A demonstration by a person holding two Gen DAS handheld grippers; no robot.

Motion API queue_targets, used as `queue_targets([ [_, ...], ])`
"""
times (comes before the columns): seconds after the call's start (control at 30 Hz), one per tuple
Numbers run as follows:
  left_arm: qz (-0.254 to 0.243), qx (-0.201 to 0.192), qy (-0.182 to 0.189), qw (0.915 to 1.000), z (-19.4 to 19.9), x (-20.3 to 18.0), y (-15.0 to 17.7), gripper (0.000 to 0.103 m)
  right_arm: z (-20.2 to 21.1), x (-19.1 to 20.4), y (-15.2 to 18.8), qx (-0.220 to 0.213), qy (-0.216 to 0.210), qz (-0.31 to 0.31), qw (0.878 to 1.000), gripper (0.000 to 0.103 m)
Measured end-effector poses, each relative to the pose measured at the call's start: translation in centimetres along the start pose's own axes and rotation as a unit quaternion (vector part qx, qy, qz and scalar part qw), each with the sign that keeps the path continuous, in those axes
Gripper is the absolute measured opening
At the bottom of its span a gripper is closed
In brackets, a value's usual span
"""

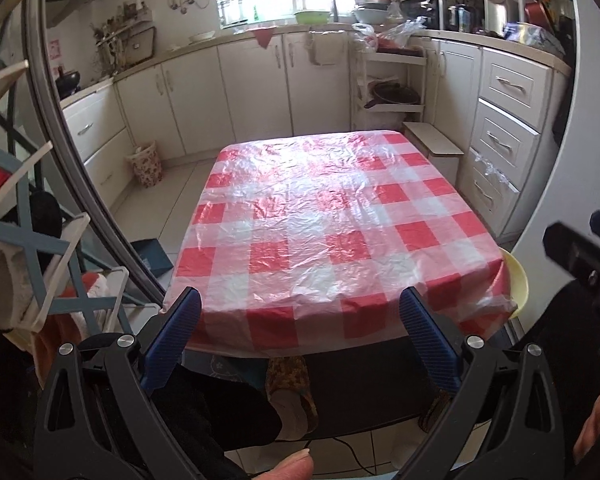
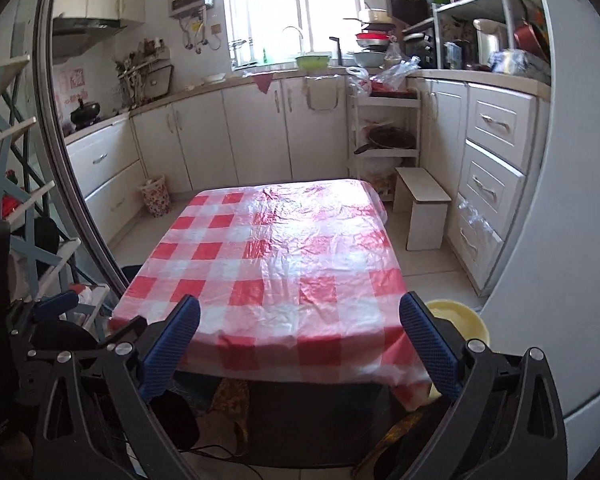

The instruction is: Collect trash

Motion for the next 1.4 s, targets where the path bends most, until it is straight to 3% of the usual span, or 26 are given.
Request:
queue_targets([
  [0.27,-0.01,-0.006,-0.004,0.9999,1.4,-0.3,0.1,0.095,-0.6,-2.9,2.8,0.032,0.043,-0.06,0.997,0.096],
  [0.53,-0.016,-0.015,-0.002,0.9997,1.6,-0.2,0.4,0.095,-0.7,-1.3,3.7,0.034,0.041,-0.04,0.998,0.096],
  [0.93,0.014,-0.023,-0.012,0.9996,1.8,1.1,0.0,0.095,1.9,-0.2,2.2,-0.034,0.049,-0.003,0.998,0.095],
  [1.07,0.025,-0.025,0.005,0.9994,2.0,1.3,-0.1,0.095,2.6,0.2,1.8,-0.057,0.05,0.007,0.997,0.095],
  [1.4,0.02,-0.031,0.007,0.9993,2.3,1.2,-0.2,0.095,3.0,0.2,1.7,-0.069,0.04,-0.003,0.997,0.096],
])
Point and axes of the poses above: each gripper's, at about its wrist camera, not at the fingertips, and z roughly against the way its jaws point, x to its left, y to its underside, the point moved 3 cm from there along -z, roughly the way its jaws point, and after that the axes turned 5 degrees about -x, right-handed, at the moved point
